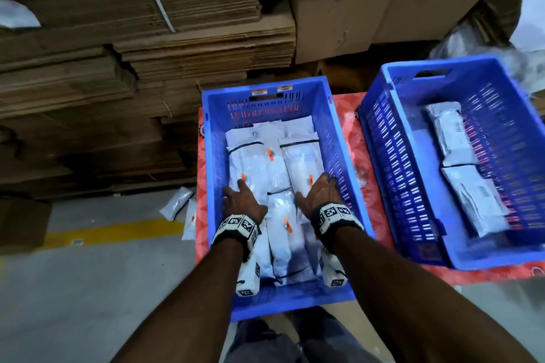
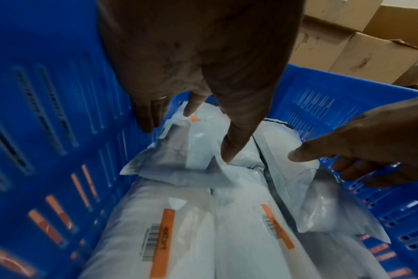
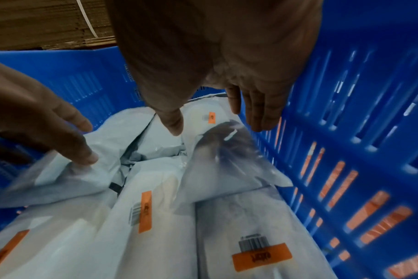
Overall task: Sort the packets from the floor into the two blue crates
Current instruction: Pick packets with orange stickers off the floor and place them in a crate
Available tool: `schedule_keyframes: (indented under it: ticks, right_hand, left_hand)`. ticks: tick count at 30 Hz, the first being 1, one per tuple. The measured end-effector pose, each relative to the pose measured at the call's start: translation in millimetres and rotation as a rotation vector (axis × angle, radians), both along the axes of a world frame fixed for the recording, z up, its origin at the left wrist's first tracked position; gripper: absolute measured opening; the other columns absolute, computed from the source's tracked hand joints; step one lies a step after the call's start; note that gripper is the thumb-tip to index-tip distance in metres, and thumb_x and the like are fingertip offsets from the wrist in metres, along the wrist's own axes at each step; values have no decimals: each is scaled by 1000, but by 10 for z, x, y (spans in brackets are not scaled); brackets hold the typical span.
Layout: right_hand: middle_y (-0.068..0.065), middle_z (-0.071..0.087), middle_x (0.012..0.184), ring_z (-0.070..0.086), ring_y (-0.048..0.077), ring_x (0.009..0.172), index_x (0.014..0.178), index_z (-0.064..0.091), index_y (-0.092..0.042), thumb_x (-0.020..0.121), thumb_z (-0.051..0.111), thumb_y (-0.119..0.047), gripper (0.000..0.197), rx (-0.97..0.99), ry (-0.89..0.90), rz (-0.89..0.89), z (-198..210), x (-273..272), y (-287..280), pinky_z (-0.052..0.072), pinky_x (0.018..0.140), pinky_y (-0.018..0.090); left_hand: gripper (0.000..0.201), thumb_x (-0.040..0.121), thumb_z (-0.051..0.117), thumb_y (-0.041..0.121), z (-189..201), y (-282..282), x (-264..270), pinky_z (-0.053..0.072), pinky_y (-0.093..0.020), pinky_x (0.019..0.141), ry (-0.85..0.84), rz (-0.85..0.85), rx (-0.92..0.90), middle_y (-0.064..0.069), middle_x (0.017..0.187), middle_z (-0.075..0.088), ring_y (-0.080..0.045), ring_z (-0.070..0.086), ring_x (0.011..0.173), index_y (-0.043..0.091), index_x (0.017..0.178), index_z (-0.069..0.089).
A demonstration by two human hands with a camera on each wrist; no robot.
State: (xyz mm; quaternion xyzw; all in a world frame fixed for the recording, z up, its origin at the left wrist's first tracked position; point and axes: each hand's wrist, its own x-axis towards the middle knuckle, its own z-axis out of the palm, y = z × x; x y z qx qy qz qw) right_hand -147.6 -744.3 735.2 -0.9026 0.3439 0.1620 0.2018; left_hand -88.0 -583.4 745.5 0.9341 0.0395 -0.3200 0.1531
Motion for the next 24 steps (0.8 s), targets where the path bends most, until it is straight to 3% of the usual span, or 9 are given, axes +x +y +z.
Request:
schedule_keyframes:
  ticks: [4, 8, 11, 15, 18, 24]
  right_hand:
    - [20, 39, 138, 49, 36, 124, 136, 33, -2, 90, 55, -39, 63, -45, -53, -5, 61, 103, 12, 45, 96, 40]
    - [16, 44, 136, 45, 35, 127, 132, 40, -6, 89, 49, -23, 47, -56, -169, 48, -34, 324, -68, 43, 100, 43]
    - [13, 22, 159, 20, 32, 147, 151, 24, -6, 92, 42, -19, 63, -45, -164, 196, -255, 480, -120, 26, 118, 46]
    - [4, -5, 165, -3, 23, 152, 156, 4, -12, 97, 33, -23, 67, -24, -85, 242, -517, 447, -103, 12, 122, 46]
    - [2, -7, 164, -3, 22, 152, 157, 1, -14, 98, 30, -26, 66, -15, -70, 218, -598, 269, -60, 10, 122, 47]
    - [9, 6, 164, 8, 27, 151, 156, 11, -8, 100, 31, -30, 64, -84, -268, 209, -684, 263, -100, 12, 122, 42]
  left_hand:
    - [75, 82, 68, 29, -17, -55, 24, 37, -46, 105, -145, 22, -10, -21, 147, 24, -44, 42, 127, 12, 146, 32]
    - [58, 92, 52, 23, -94, -151, 196, 33, -46, 109, -315, -45, -75, -17, 157, 22, -39, 35, 136, 8, 145, 35]
    - [61, 97, 44, 22, -285, -225, 396, 26, -49, 115, -366, -110, -93, -12, 163, 15, -34, 20, 147, 9, 153, 24]
    - [66, 102, 36, 29, -590, -205, 385, 10, -52, 120, -288, -196, -2, -6, 166, -3, -28, 0, 152, 13, 158, 5]
    - [67, 102, 36, 32, -737, -134, 166, 6, -52, 120, -302, -217, 42, -7, 165, -4, -27, -1, 152, 13, 158, 3]
    - [62, 101, 36, 35, -836, -174, 186, 14, -52, 119, -514, -150, 24, -10, 163, 17, -28, 17, 150, 8, 156, 22]
